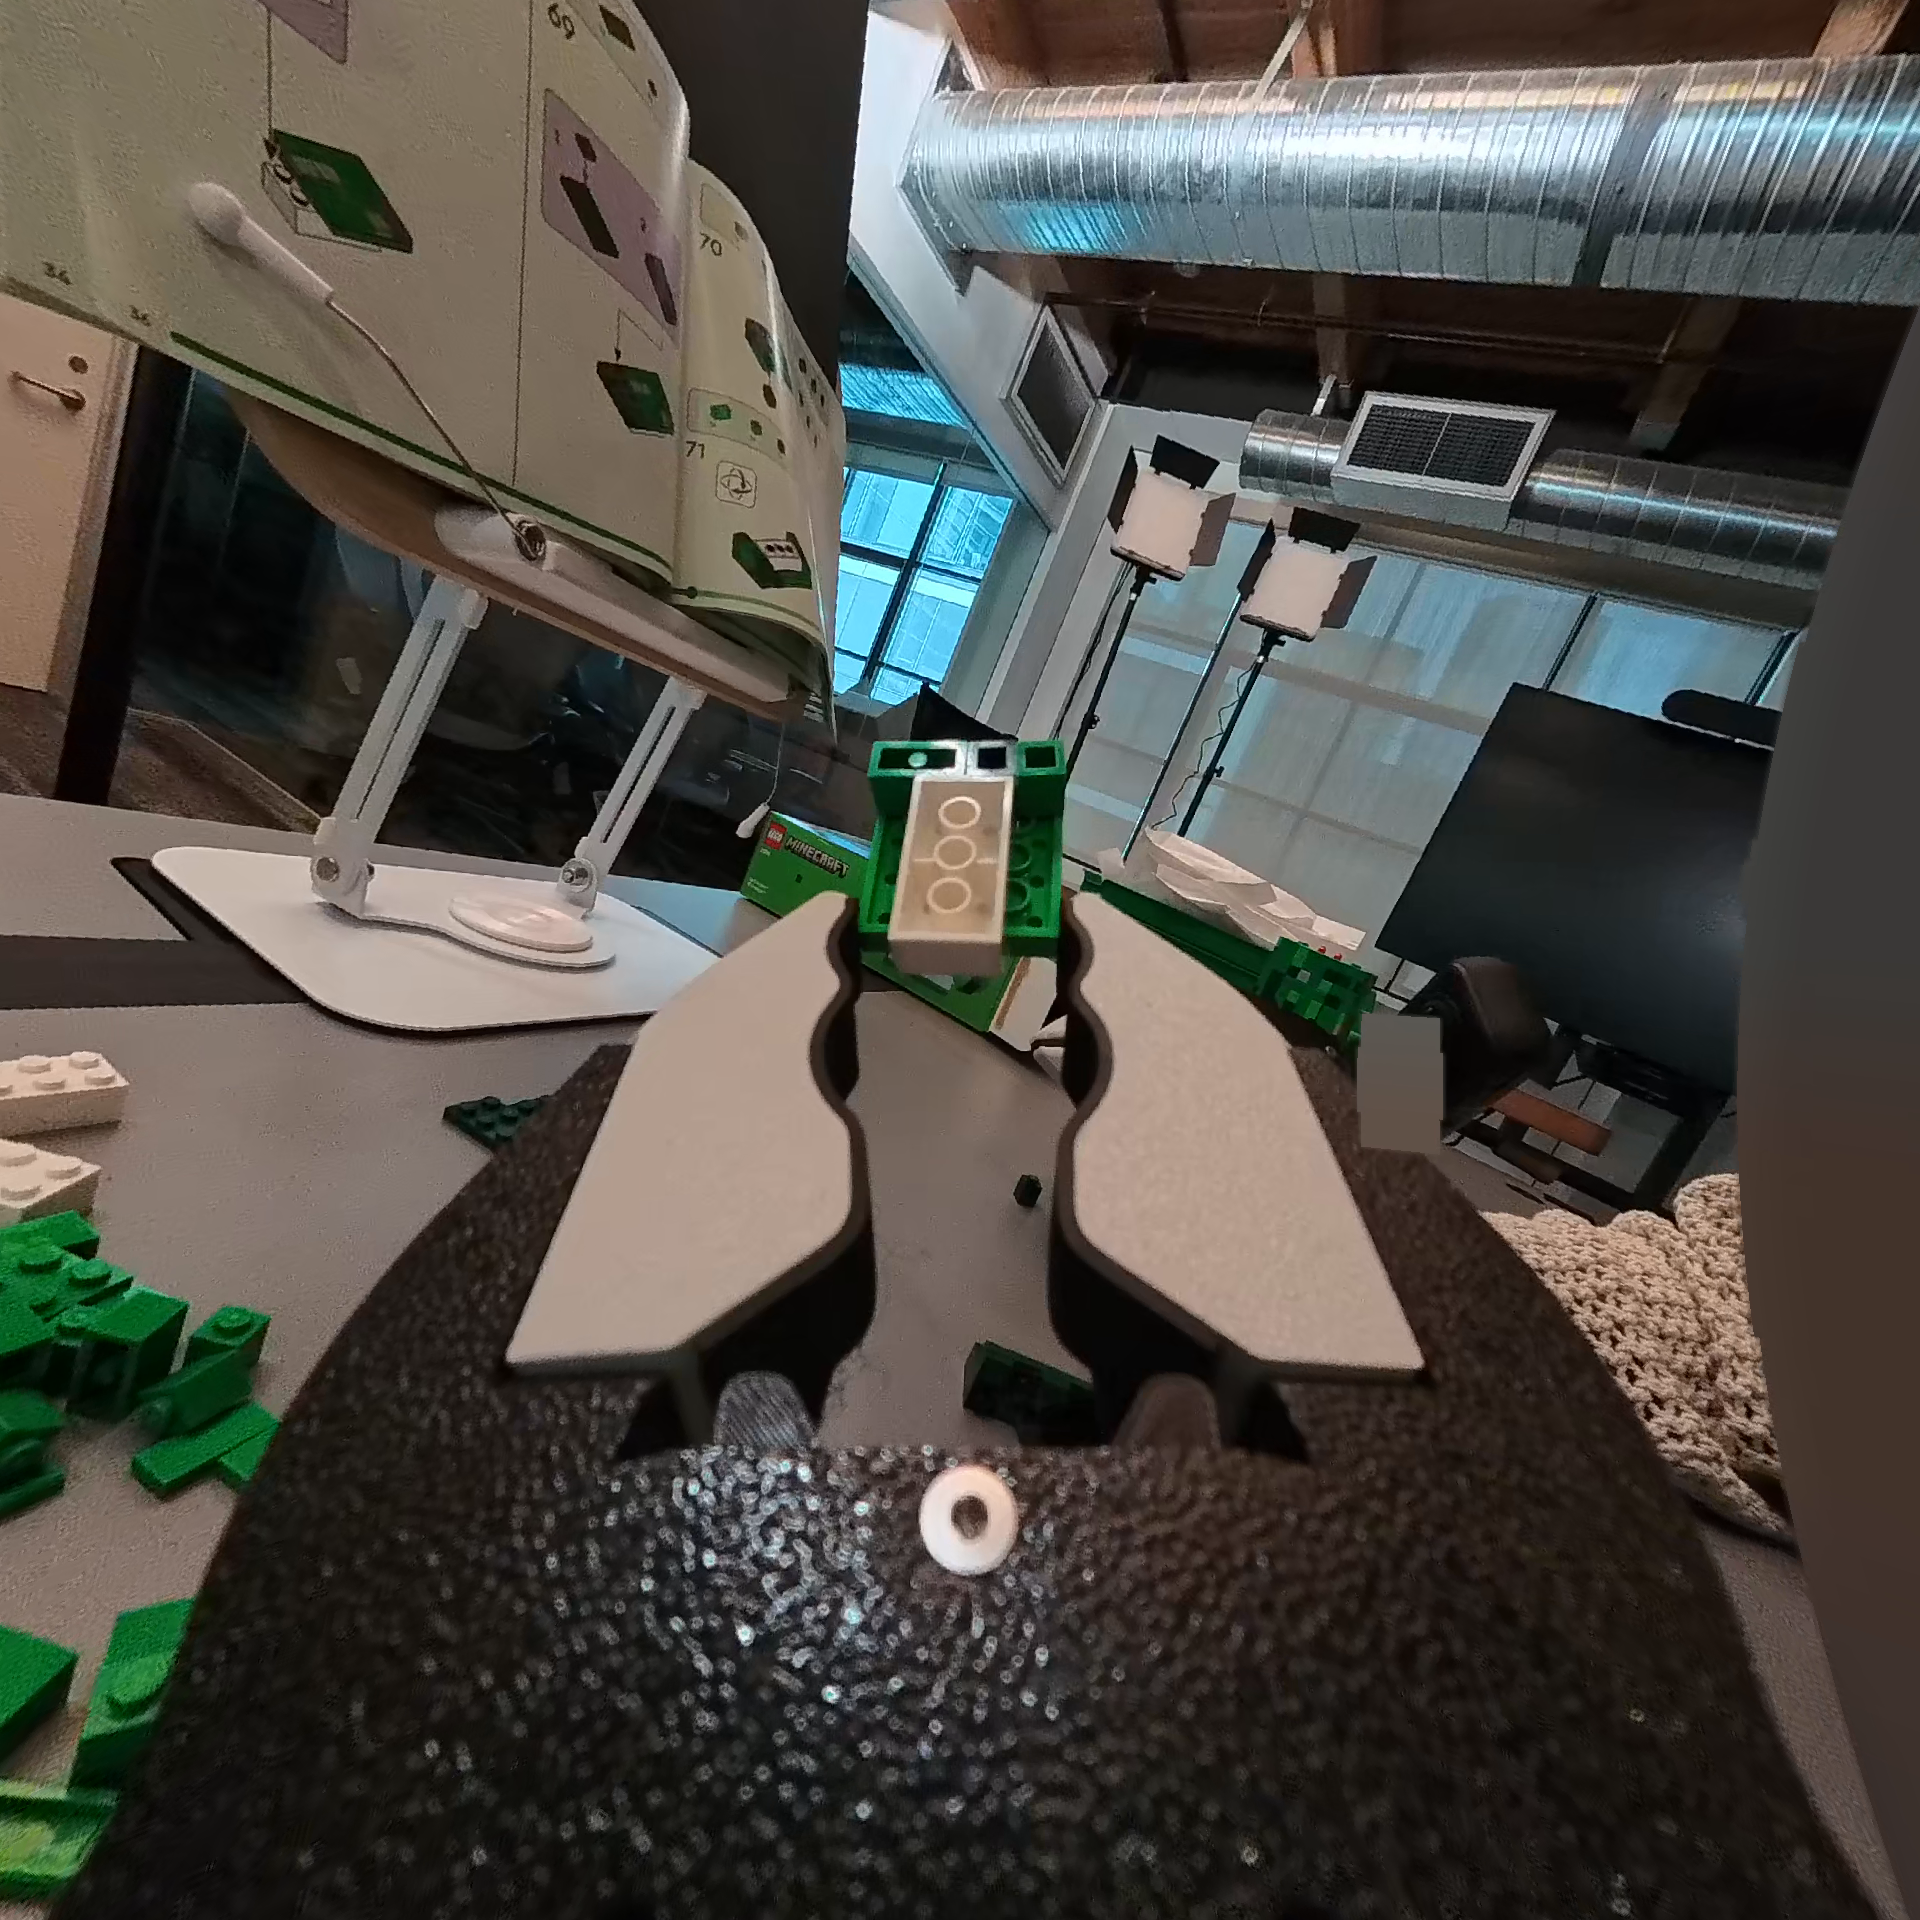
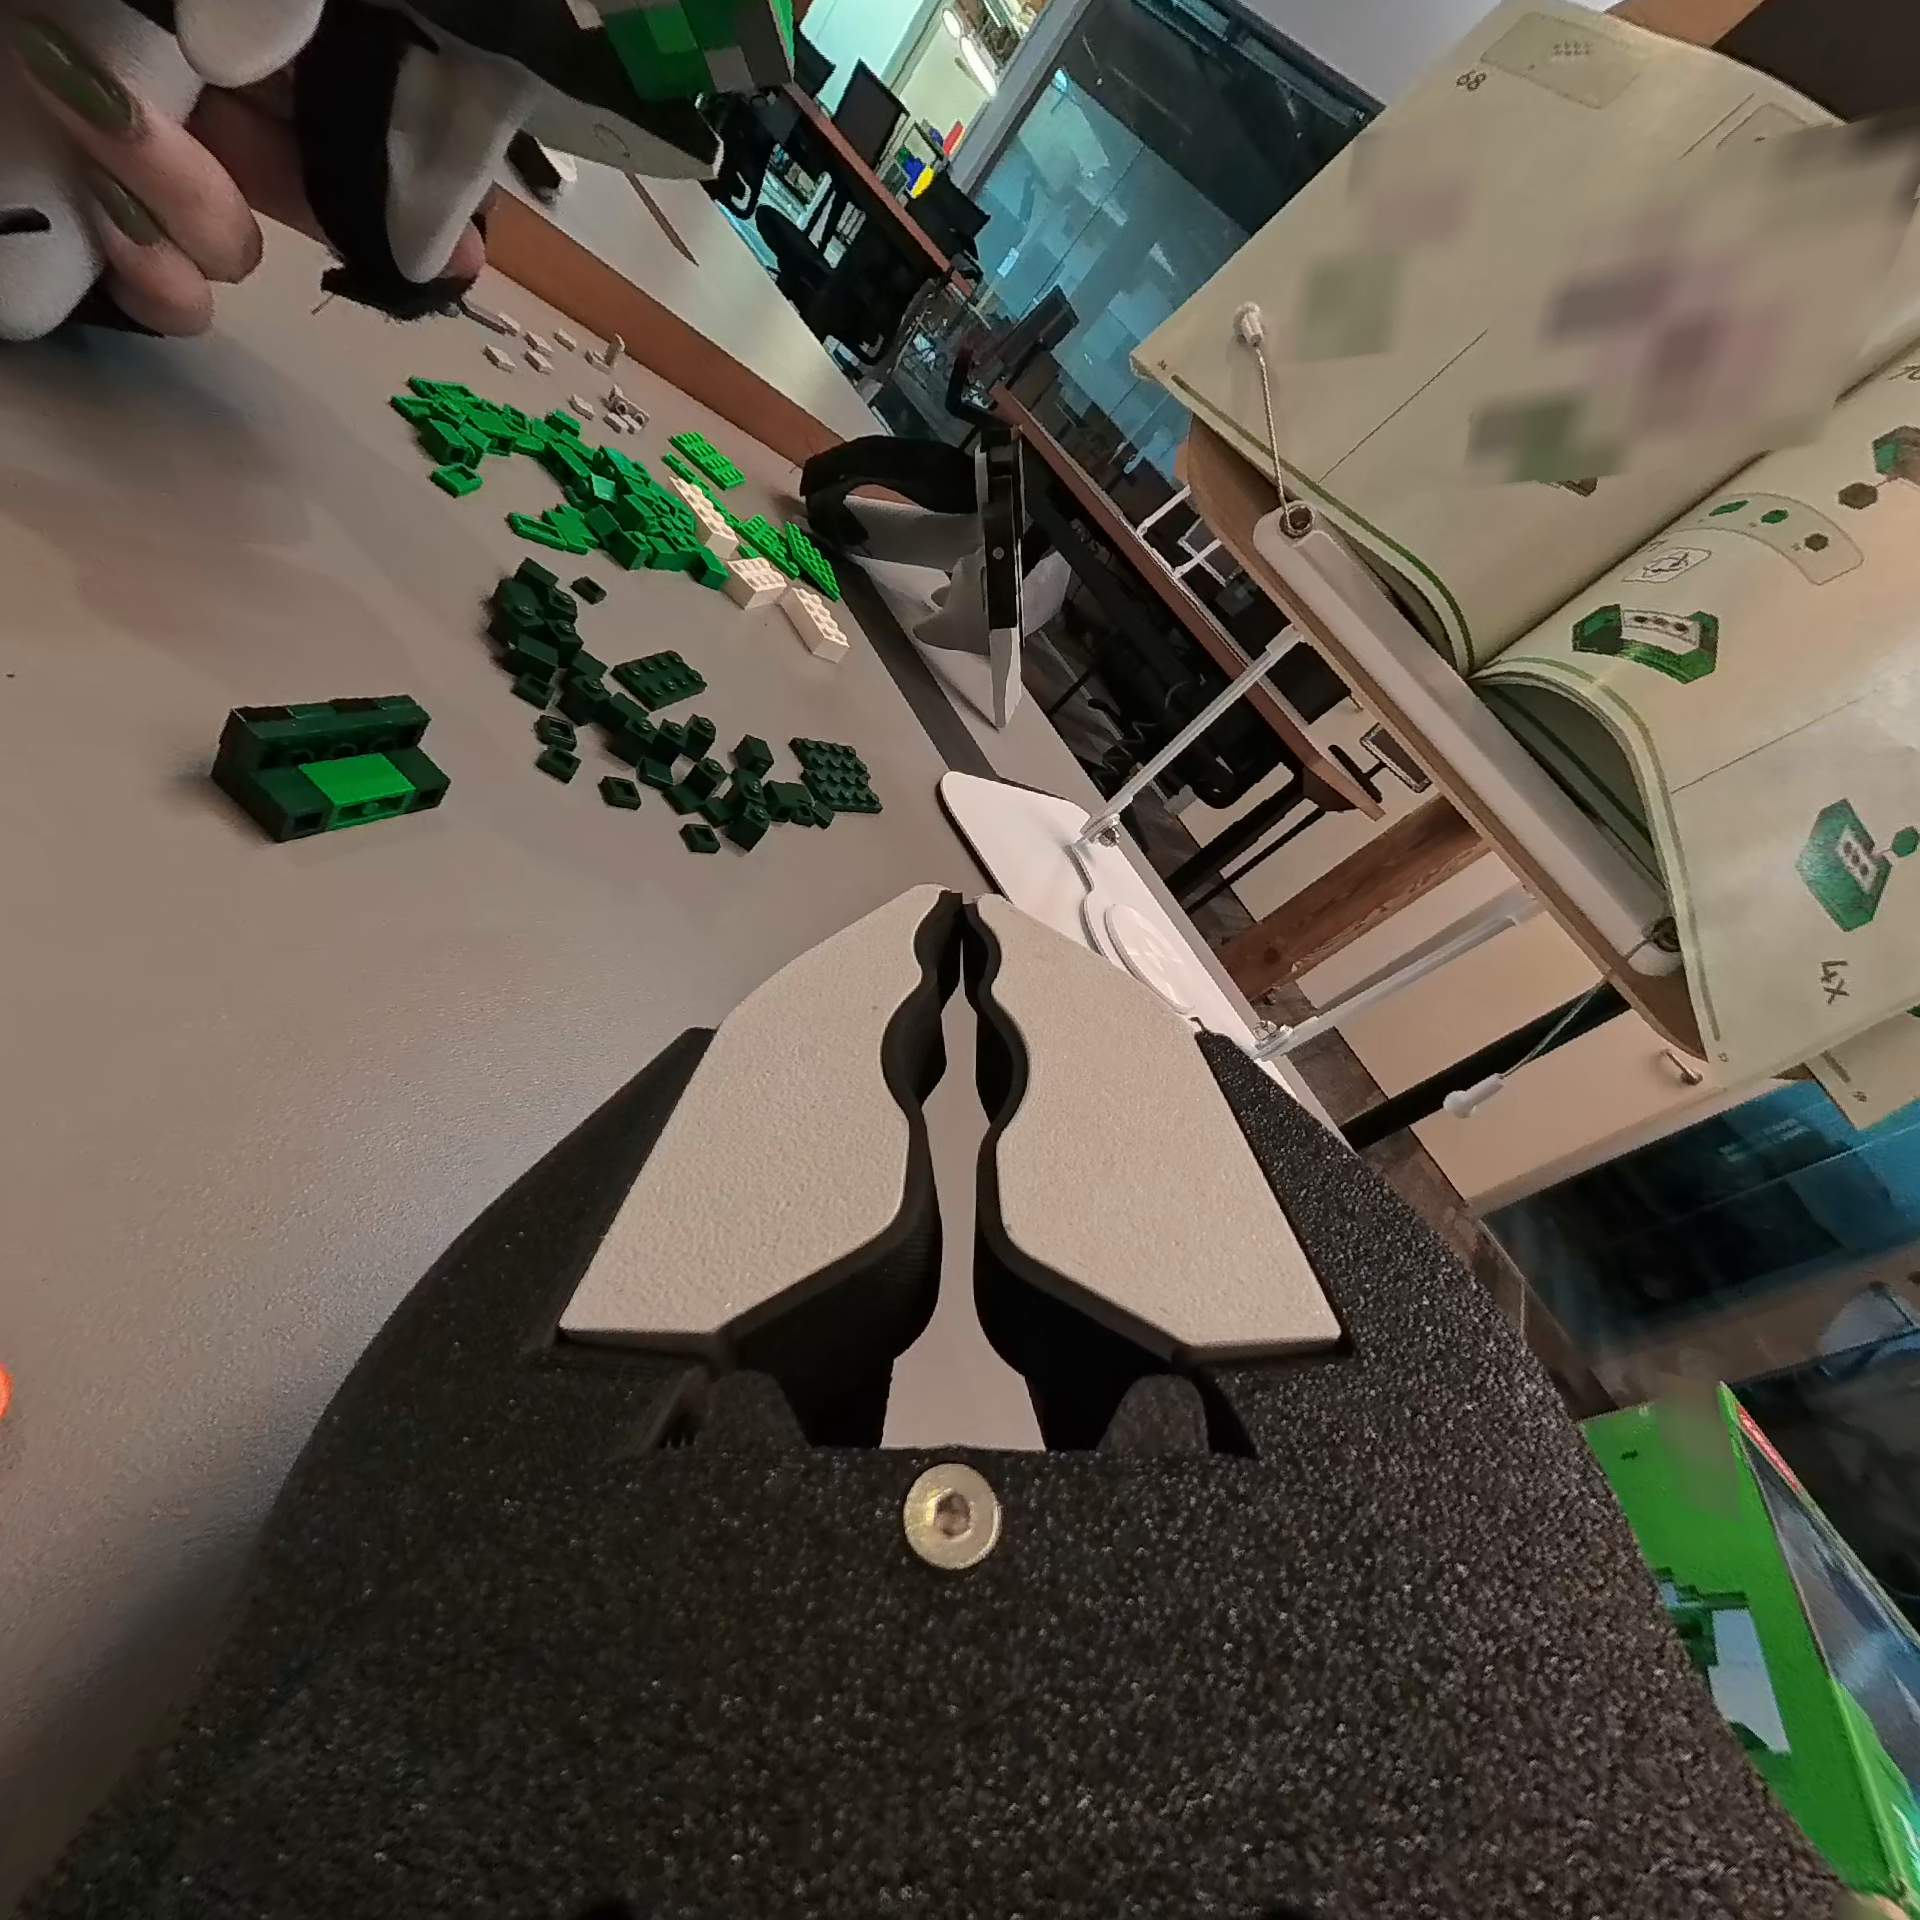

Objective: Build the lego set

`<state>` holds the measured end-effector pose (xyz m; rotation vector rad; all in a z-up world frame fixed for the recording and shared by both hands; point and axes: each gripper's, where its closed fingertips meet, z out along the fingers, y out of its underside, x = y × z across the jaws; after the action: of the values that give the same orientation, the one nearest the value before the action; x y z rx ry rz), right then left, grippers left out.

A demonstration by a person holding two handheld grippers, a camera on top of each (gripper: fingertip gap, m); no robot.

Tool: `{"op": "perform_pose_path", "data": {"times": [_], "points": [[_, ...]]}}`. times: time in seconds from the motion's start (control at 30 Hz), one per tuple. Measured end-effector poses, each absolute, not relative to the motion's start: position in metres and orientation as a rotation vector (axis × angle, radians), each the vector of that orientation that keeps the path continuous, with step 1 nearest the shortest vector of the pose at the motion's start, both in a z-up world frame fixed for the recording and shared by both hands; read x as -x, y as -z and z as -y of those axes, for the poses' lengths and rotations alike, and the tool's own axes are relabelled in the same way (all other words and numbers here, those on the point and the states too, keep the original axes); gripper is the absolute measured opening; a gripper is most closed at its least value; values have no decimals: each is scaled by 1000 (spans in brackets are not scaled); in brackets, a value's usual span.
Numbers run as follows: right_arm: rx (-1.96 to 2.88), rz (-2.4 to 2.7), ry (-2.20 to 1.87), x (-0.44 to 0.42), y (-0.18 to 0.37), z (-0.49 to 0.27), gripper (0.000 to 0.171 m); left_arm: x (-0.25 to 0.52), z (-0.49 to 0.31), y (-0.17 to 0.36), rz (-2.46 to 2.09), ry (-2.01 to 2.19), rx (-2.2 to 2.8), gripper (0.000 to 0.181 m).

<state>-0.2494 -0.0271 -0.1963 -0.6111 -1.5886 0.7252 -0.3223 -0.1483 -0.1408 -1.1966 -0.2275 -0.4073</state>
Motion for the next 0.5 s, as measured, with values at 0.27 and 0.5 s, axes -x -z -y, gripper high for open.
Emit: {"op": "perform_pose_path", "data": {"times": [0.27, 0.5], "points": [[610, 1589, -725, 249, 196, 27, 0, 323, 147, 141, 229, 407, 1199, 35], [609, 1588, -726, 249, 196, 27, 0, 322, 148, 142, 226, 397, 1202, 35]]}}
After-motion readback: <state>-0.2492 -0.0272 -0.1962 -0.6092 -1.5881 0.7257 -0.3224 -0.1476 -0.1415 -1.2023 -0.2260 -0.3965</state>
